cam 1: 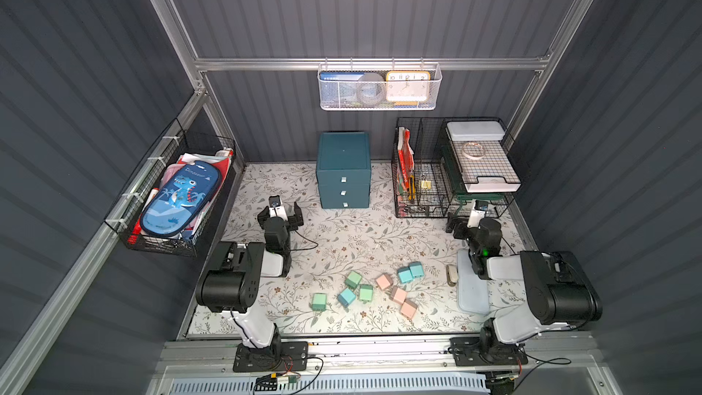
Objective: Place the plugs into the drawer by color
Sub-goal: Adjust the storage box at the center of the board.
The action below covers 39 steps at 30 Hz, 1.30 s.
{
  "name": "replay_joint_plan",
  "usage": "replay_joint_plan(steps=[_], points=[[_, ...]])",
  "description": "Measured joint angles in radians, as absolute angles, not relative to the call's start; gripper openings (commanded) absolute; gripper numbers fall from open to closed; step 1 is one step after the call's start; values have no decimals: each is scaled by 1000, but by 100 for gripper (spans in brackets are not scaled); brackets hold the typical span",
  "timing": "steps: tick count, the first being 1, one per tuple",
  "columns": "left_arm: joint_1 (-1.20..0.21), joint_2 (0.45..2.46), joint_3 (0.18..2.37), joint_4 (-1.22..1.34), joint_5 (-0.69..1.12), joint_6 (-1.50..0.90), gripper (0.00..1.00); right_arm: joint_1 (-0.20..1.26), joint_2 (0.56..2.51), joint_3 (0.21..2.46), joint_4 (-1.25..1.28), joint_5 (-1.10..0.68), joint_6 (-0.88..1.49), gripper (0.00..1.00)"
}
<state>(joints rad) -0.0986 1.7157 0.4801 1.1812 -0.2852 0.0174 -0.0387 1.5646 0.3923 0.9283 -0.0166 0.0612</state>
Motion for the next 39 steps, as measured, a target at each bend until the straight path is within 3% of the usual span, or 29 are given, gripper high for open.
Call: replay_joint_plan(steps=[24, 27, 30, 33, 35, 39], points=[[-101, 1710, 480, 1173, -302, 18, 99, -28, 1553, 393, 911, 38, 63, 99], [-135, 1631, 528, 993, -375, 15, 99, 69, 1397, 439, 647, 260, 68, 99], [-228, 1572, 693, 788, -510, 13, 99, 200, 1264, 647, 359, 432, 93, 99], [-315, 1534, 870, 589, -599, -53, 99, 353, 1177, 772, 279, 557, 87, 99], [-337, 1520, 986, 430, -607, -123, 99, 466, 1140, 795, 248, 595, 86, 92], [-334, 1520, 1197, 159, -527, -211, 94, 595, 1187, 894, 64, 533, 133, 69]])
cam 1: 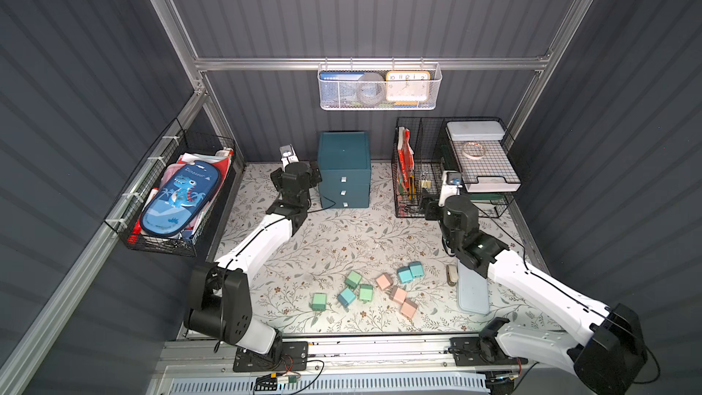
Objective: Place the plugs into the drawer by color
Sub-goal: Adjust the storage box at the center of the board.
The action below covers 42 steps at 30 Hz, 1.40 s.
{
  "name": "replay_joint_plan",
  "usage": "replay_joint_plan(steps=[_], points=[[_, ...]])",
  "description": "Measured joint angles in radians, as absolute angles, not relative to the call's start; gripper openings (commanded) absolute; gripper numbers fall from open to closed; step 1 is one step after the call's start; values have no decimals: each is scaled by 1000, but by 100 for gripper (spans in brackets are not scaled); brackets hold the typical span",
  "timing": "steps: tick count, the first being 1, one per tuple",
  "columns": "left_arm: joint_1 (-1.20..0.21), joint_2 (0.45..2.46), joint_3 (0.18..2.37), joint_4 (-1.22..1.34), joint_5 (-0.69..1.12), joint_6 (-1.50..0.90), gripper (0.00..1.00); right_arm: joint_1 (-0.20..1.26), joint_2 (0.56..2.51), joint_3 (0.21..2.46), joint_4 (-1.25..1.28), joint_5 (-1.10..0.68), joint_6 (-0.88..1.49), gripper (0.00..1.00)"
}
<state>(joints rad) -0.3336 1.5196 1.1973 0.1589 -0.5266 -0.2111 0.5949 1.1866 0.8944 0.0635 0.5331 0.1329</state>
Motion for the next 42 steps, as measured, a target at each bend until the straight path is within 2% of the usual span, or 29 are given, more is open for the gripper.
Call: replay_joint_plan(steps=[2, 4, 9, 11, 15, 21, 28, 35, 42], points=[[-332, 1526, 1277, 74, -450, -224, 90, 616, 1243, 970, -6, 472, 160, 65], [-331, 1548, 1357, 6, -368, -230, 88, 629, 1302, 1048, -50, 408, 183, 65], [-312, 1690, 1603, -136, -124, -235, 77, 634, 1470, 1275, -122, 266, 248, 66], [-286, 1755, 1679, -175, -31, -238, 73, 634, 1534, 1356, -133, 240, 273, 70], [-204, 1860, 1737, -213, 110, -257, 72, 628, 1652, 1487, -141, 182, 308, 77], [-144, 1977, 1791, -268, 201, -286, 70, 576, 1875, 1789, -216, 11, 390, 76], [-152, 1988, 1771, -273, 274, -305, 62, 499, 2076, 2024, -275, -168, 488, 71], [-157, 1924, 1661, -213, 339, -326, 54, 457, 2159, 2049, -328, -234, 516, 68], [-199, 1787, 1487, -181, 360, -332, 52, 385, 2216, 2061, -244, -465, 542, 67]])
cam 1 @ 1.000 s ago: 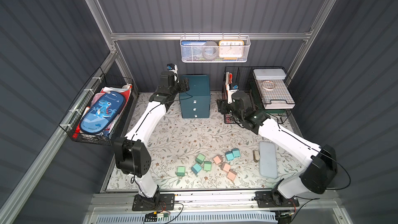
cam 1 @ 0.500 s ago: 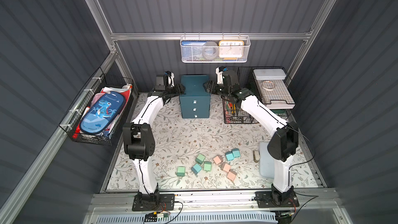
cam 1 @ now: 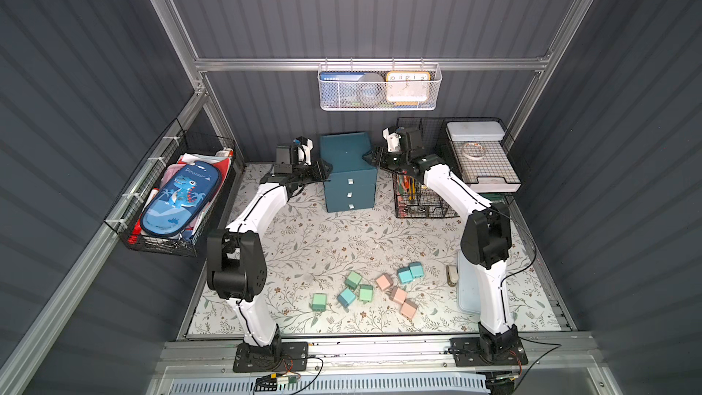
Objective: Place the plugs into the drawer by color
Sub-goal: Adjust the storage box at the center of the board.
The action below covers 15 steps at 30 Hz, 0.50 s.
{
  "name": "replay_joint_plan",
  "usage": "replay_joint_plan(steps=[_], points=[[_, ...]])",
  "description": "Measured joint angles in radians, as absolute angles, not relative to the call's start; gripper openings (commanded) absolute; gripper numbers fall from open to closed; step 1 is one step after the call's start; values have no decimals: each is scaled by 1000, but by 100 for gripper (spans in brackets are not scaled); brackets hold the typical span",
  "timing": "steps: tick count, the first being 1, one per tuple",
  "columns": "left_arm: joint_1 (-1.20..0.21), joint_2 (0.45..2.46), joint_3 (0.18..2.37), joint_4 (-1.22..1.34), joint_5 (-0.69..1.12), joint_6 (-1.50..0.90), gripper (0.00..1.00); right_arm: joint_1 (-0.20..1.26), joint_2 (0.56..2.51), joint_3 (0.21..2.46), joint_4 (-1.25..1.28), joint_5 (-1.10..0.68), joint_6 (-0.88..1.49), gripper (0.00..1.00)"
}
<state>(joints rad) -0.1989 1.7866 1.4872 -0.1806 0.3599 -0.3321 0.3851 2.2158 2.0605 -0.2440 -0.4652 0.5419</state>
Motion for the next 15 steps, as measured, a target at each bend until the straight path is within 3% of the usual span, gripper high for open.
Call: replay_joint_plan(steps=[15], points=[[-284, 1612, 1319, -204, 355, -372, 59, 374, 2332, 2205, -222, -558, 504, 66]])
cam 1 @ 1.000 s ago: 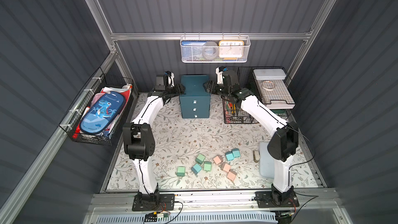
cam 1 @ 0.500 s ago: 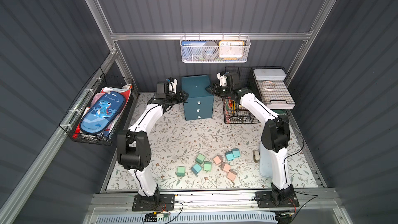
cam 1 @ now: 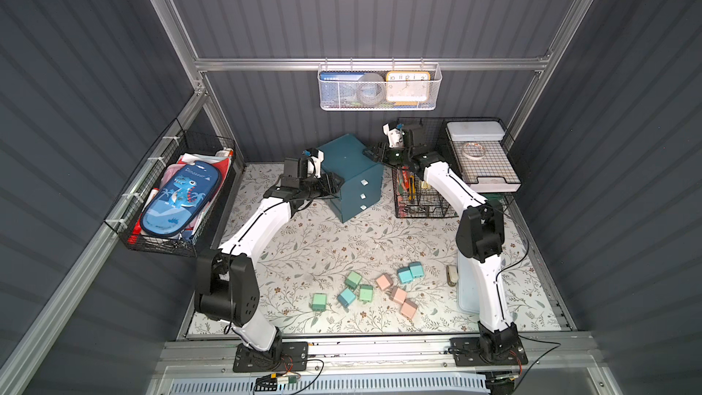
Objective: Place the plugs into the drawer by color
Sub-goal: Adjust the storage box at the center of the board, then open the drawer in the storage box.
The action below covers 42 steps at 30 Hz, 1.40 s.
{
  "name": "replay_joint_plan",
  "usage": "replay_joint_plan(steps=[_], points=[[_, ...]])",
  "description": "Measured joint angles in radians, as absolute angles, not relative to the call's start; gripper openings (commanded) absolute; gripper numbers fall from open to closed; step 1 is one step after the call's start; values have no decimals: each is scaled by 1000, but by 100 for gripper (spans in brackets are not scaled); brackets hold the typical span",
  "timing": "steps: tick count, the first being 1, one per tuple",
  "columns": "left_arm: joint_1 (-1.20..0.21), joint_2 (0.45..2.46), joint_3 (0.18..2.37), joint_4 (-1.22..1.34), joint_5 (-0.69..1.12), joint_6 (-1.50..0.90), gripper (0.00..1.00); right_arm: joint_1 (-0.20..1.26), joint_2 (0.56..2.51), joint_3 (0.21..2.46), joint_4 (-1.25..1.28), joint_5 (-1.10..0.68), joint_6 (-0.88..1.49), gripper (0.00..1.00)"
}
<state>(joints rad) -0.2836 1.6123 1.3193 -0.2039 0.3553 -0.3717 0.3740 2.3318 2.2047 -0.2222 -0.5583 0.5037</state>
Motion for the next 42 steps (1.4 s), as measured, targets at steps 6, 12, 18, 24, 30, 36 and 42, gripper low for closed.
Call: replay_joint_plan(steps=[6, 12, 18, 24, 30, 36, 42], points=[[-281, 1548, 1302, -263, 325, -374, 67, 400, 2347, 2242, -266, -558, 462, 65], [-198, 1529, 1308, -239, 315, -377, 72, 390, 2290, 2212, -319, -542, 450, 65], [-151, 1531, 1308, -208, 287, -389, 73, 370, 2017, 1960, -241, -466, 490, 58], [-157, 1579, 1308, -165, 299, -395, 73, 395, 1748, 1568, -34, -374, 665, 53], [-157, 1631, 1308, -142, 365, -416, 72, 463, 1699, 1243, 168, -336, 892, 48], [-157, 1650, 1308, -127, 405, -436, 71, 514, 1778, 1208, 300, -363, 1032, 46], [-157, 1665, 1308, -127, 414, -437, 71, 516, 1861, 1222, 419, -387, 1130, 44]])
